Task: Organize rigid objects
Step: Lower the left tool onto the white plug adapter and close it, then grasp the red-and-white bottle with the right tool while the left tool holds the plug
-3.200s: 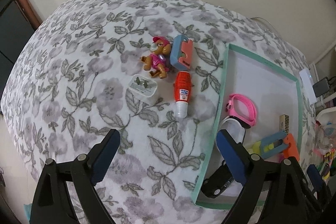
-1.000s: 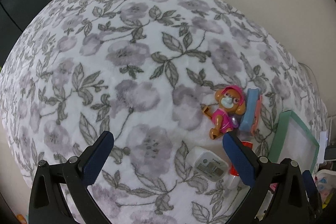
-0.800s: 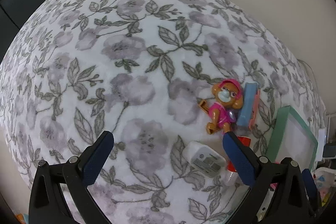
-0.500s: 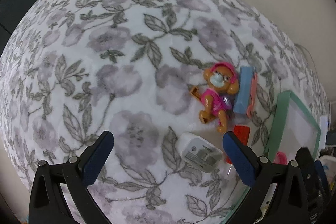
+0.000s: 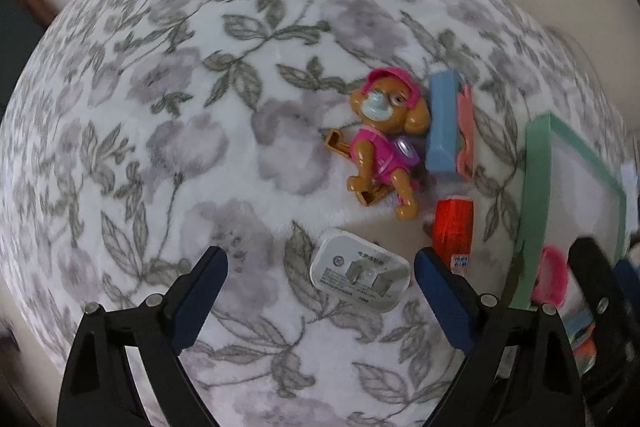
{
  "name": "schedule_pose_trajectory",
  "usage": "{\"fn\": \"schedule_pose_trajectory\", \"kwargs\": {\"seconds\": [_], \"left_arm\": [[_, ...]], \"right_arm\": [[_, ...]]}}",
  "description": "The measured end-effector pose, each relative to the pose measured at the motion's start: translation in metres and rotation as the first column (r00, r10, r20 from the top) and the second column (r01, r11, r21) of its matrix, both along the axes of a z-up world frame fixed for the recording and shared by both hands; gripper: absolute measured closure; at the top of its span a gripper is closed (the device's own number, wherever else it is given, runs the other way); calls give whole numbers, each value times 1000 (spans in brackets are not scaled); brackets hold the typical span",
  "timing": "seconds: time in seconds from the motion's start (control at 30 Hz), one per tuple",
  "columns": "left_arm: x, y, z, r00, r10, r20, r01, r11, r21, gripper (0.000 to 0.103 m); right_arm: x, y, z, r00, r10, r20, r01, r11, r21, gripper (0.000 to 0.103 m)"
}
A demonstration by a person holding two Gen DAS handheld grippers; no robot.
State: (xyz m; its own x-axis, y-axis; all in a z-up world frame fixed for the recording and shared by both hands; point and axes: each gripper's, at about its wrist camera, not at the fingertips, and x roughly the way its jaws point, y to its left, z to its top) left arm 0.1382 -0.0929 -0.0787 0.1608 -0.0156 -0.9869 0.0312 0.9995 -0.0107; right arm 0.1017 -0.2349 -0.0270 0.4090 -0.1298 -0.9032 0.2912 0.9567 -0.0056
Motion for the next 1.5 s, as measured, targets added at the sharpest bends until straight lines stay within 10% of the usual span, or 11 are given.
{"fn": "schedule_pose_trajectory", "kwargs": {"seconds": [0.7, 1.5], "left_arm": [[1, -41, -4, 984, -173, 43, 172, 985, 24, 51], [-4, -46, 3, 979, -194, 66, 191, 980, 49, 57]], "right_arm": [[3, 7, -10, 999, 28, -30, -27, 999, 24, 0], [6, 14, -17, 999, 32, -40, -31, 999, 28, 0]]}}
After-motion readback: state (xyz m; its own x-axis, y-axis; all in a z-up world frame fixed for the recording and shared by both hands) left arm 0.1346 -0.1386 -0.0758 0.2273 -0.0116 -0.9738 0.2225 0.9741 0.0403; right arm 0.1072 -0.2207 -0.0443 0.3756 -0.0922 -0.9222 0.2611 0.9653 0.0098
